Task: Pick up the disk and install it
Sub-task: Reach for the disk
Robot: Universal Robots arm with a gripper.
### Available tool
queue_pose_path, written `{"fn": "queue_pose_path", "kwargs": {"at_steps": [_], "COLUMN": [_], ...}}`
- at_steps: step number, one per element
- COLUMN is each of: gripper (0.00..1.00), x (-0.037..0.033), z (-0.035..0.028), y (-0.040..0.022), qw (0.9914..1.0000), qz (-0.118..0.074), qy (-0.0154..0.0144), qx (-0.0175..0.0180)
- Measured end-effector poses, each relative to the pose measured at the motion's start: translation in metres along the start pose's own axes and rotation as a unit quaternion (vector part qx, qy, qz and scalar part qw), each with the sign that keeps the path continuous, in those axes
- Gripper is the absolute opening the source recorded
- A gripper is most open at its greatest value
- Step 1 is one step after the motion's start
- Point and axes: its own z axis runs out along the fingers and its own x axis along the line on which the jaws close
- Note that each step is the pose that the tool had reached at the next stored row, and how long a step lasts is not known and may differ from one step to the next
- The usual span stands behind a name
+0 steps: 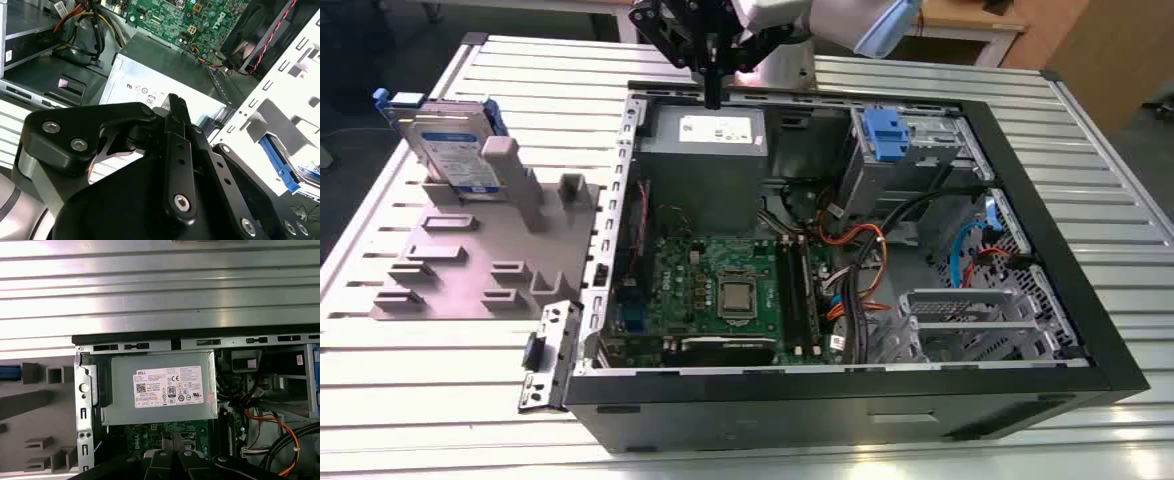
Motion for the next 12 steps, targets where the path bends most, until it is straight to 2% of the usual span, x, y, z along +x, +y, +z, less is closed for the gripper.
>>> {"fn": "queue_pose_path", "kwargs": {"at_steps": [10, 12], "gripper": [0.11, 0.11], "x": [0.0012, 0.0055], "z": [0.0, -0.0001], "y": [-0.0001, -0.0004], "qw": [1.0, 1.0], "qz": [0.0, 0.0], "qy": [0.0, 0.0], "qx": [0.0, 0.0]}}
